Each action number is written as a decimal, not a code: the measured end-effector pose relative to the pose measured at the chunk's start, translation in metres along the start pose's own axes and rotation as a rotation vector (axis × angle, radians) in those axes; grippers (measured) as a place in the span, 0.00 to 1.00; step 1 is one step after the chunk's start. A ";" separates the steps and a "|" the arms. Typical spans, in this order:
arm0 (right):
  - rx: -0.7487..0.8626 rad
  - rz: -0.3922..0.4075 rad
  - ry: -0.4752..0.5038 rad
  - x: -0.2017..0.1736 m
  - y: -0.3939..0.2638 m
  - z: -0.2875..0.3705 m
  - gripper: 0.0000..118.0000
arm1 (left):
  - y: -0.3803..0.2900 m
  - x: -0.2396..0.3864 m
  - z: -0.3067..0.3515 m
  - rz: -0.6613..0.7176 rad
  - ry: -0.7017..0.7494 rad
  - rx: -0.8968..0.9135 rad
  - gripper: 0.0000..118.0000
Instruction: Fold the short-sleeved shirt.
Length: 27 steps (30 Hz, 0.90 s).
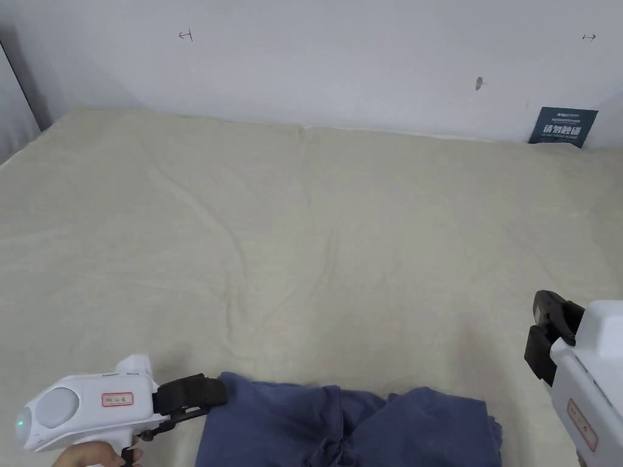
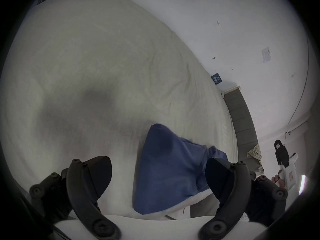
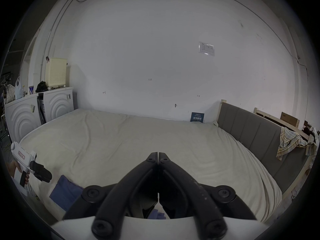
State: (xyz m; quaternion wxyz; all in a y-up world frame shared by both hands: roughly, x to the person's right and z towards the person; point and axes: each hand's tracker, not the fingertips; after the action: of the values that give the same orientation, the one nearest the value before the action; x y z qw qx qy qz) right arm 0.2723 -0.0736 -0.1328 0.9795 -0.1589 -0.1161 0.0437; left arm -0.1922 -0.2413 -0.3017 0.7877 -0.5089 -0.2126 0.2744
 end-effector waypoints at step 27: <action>0.007 0.003 -0.001 0.009 0.009 -0.001 0.01 | 0.004 0.005 0.033 -0.162 0.180 0.071 0.07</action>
State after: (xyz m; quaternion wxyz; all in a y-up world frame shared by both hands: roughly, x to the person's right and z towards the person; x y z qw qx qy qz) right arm 0.2808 -0.0640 -0.1343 0.9799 -0.1555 -0.1161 0.0457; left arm -0.2093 -0.2141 -0.2927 0.8408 -0.4844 -0.1714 0.1702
